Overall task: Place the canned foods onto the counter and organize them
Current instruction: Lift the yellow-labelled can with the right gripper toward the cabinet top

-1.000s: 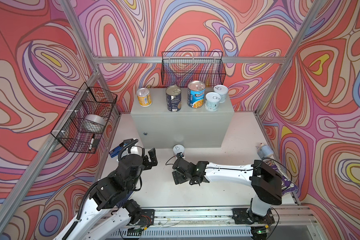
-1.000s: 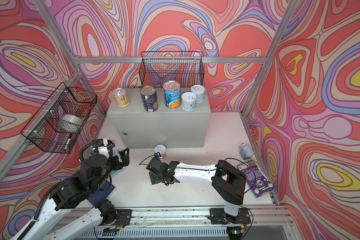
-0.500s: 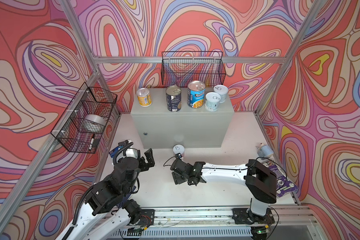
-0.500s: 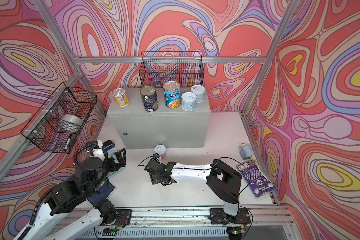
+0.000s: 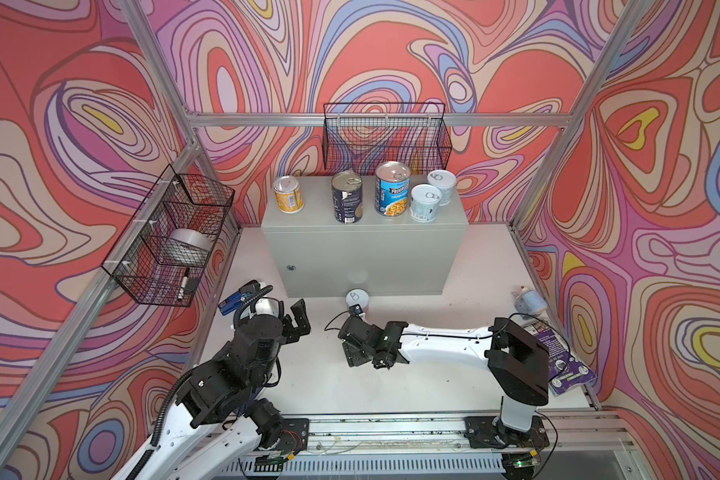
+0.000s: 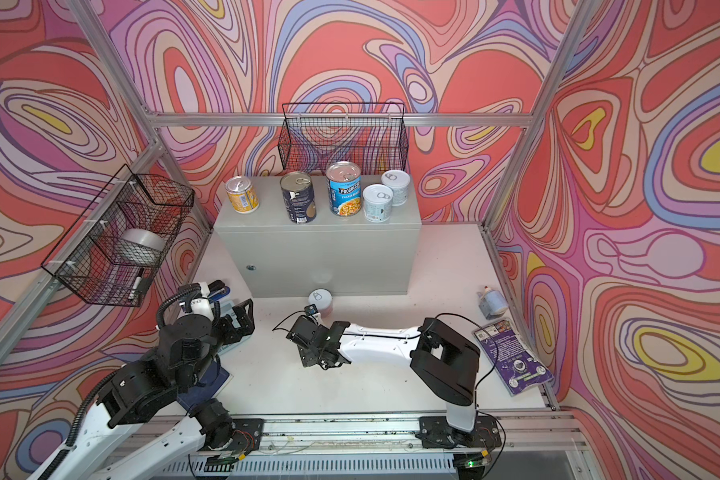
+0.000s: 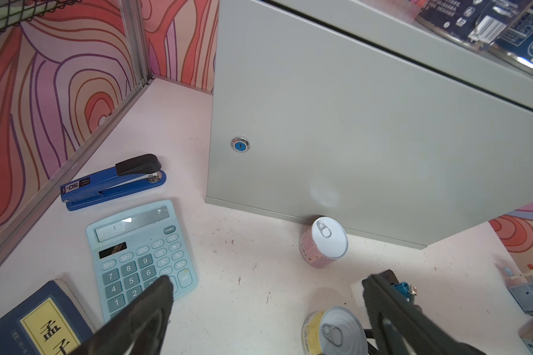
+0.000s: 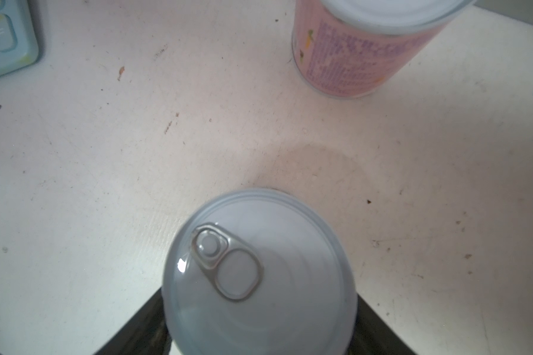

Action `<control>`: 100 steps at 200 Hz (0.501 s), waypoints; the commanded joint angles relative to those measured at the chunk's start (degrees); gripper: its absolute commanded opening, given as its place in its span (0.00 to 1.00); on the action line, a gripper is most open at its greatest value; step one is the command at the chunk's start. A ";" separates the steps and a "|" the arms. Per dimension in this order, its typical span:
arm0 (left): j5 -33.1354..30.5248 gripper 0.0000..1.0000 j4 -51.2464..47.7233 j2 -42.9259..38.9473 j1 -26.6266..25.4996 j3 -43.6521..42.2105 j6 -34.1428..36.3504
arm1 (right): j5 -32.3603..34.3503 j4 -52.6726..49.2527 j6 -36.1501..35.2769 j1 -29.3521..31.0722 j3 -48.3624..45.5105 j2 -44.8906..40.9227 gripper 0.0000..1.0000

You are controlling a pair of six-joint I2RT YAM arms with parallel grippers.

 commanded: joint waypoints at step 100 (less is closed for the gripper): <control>-2.33 1.00 -2.09 -1.24 -0.12 0.48 -0.59 | 3.76 -5.43 -6.02 -2.37 8.56 -10.60 0.57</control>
